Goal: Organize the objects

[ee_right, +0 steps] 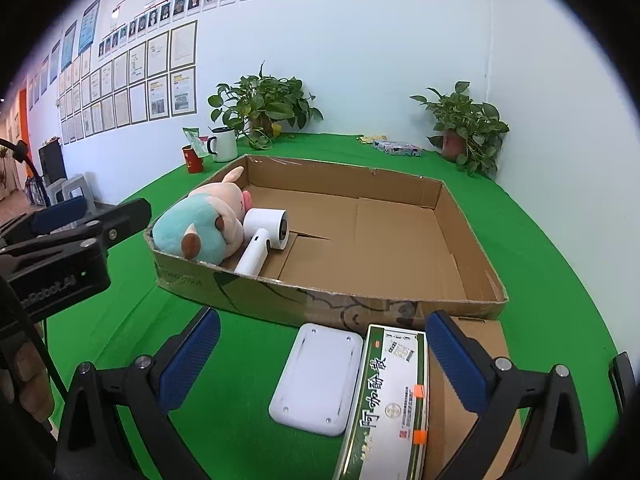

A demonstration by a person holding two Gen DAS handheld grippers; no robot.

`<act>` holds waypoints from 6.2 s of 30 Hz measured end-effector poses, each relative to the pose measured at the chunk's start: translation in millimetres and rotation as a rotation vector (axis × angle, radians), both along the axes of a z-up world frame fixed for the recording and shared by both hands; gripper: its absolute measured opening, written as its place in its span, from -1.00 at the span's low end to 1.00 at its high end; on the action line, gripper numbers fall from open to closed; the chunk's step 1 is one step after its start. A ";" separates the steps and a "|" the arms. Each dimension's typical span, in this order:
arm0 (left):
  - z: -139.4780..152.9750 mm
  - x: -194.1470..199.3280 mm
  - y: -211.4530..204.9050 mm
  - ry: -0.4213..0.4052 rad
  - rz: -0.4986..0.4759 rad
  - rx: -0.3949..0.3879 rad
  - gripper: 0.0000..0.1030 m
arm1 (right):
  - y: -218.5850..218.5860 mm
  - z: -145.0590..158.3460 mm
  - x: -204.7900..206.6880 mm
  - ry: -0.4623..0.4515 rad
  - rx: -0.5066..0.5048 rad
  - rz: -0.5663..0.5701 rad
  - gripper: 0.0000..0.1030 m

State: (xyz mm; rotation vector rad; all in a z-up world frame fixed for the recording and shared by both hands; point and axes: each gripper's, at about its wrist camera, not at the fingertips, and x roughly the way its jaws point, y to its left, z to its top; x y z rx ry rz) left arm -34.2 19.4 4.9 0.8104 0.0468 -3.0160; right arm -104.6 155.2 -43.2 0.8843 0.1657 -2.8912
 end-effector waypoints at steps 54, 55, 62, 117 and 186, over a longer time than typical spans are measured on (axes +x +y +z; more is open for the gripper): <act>-95.3 -10.0 114.3 -0.406 -0.506 0.301 0.70 | 144.5 -60.3 63.2 -0.309 -0.163 -0.127 0.57; -96.2 -11.3 114.3 -0.409 -0.509 0.308 0.70 | 147.4 -59.2 64.2 -0.306 -0.191 -0.128 0.57; -105.8 -17.6 116.3 -0.468 -0.546 0.397 0.70 | 166.2 -50.8 65.3 -0.313 -0.405 -0.113 0.56; -118.6 -48.4 264.2 -0.569 -0.778 0.354 -0.06 | 253.4 -39.3 75.9 -0.303 -0.299 -0.276 0.45; 202.9 -153.2 31.1 -0.127 -0.406 0.100 -0.63 | 55.5 144.4 -99.4 0.133 -0.173 0.043 -0.90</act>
